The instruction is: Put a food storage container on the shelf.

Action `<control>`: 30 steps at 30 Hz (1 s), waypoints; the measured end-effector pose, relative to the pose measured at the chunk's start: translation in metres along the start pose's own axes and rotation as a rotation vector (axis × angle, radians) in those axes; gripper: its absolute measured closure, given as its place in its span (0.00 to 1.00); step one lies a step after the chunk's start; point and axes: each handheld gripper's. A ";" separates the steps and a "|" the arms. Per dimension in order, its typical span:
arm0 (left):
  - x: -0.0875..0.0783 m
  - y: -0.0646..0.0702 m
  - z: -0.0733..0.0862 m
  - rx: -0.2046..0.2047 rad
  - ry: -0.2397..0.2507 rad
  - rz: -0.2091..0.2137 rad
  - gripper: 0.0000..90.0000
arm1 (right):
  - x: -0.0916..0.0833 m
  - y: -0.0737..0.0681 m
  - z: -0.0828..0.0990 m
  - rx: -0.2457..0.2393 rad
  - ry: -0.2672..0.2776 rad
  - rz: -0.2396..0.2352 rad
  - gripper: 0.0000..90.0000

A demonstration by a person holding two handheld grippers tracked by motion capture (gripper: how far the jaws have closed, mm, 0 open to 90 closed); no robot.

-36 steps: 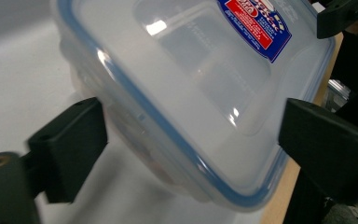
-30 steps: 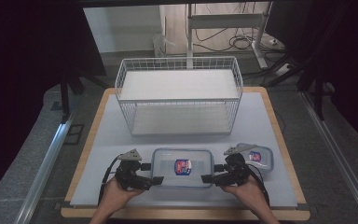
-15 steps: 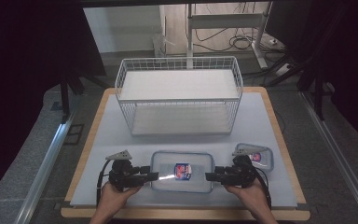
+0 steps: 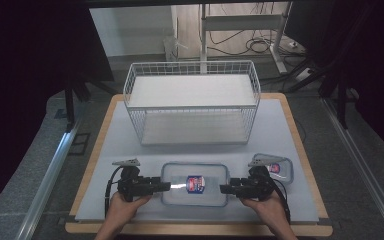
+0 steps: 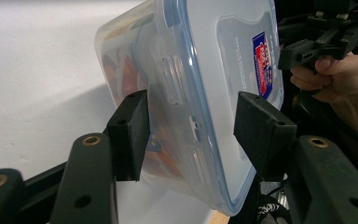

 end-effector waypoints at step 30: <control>-0.015 0.026 -0.021 0.096 0.071 -0.127 0.57 | -0.010 -0.014 -0.017 -0.025 0.136 0.010 0.56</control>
Point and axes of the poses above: each handheld gripper's, and its own axes: x roughly forward along the jaws, z roughly out of its underside, y roughly to its right, and after that the axes turned 9 degrees about x, right-handed
